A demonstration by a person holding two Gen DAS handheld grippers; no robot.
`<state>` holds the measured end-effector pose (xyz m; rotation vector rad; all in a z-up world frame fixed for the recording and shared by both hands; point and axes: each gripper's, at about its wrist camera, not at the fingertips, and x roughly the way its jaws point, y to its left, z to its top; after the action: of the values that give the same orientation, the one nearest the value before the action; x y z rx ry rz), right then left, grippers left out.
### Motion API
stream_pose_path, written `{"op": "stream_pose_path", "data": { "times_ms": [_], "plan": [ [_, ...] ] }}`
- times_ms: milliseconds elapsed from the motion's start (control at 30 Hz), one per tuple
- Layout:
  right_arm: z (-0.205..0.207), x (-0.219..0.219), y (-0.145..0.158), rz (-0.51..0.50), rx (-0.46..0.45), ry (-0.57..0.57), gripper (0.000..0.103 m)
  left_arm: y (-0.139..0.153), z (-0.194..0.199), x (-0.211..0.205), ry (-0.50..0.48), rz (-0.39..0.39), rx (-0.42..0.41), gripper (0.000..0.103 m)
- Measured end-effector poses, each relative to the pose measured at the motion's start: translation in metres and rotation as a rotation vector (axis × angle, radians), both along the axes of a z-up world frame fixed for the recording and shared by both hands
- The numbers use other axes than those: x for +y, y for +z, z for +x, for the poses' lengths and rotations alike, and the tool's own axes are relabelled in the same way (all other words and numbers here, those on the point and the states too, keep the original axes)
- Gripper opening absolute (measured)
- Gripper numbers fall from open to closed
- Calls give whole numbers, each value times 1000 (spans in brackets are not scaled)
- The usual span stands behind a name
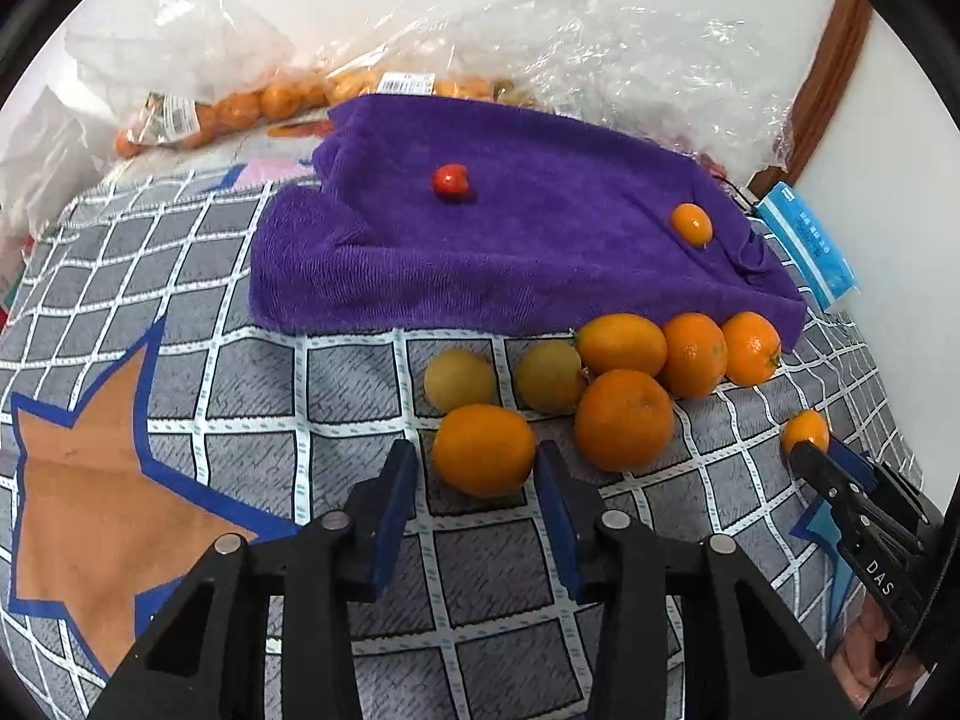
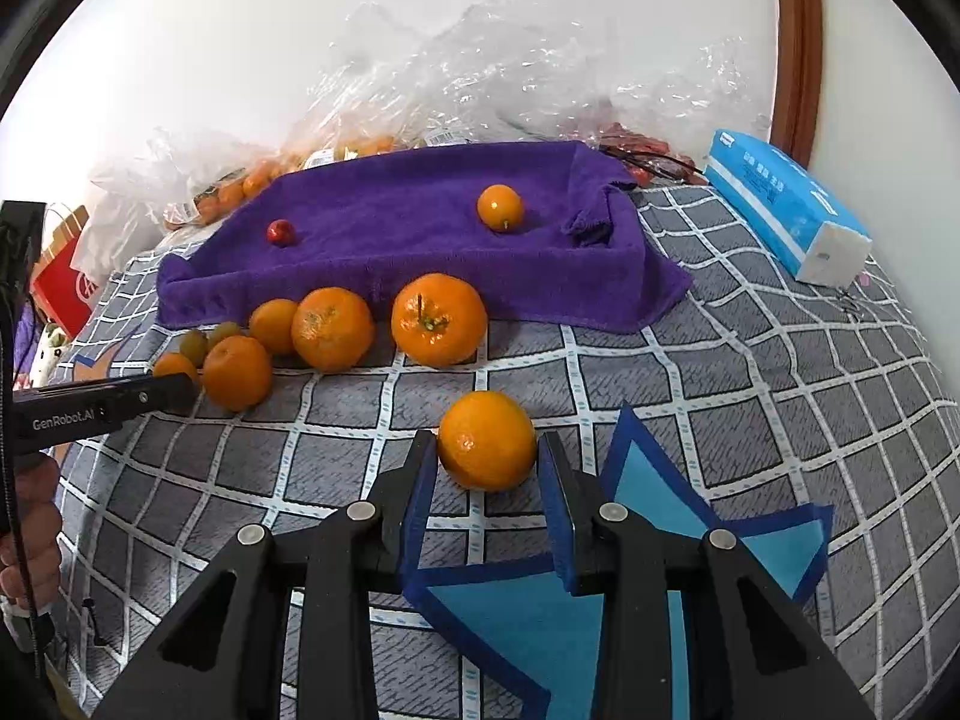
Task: Organize fruits
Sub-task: 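Grasp and lift the orange with the right tool while the left tool closes on an orange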
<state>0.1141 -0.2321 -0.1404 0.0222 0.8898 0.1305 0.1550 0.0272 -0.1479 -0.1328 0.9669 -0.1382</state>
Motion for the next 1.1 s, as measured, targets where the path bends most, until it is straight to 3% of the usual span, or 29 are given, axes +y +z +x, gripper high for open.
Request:
{"op": "stream_pose_path", "data": {
  "times_ms": [367,867,1100],
  "plan": [
    [2,1,-2,-4,-6,6,34,-5,-8,-4,-2,52,-97,37],
    [2,7,-2,-46,-5,10,34,-5,-9,0,-9,28,-94,36],
    [0,4,0,-45,-24,-12,34,-2,-9,11,16,-27,-63,36]
  ]
}}
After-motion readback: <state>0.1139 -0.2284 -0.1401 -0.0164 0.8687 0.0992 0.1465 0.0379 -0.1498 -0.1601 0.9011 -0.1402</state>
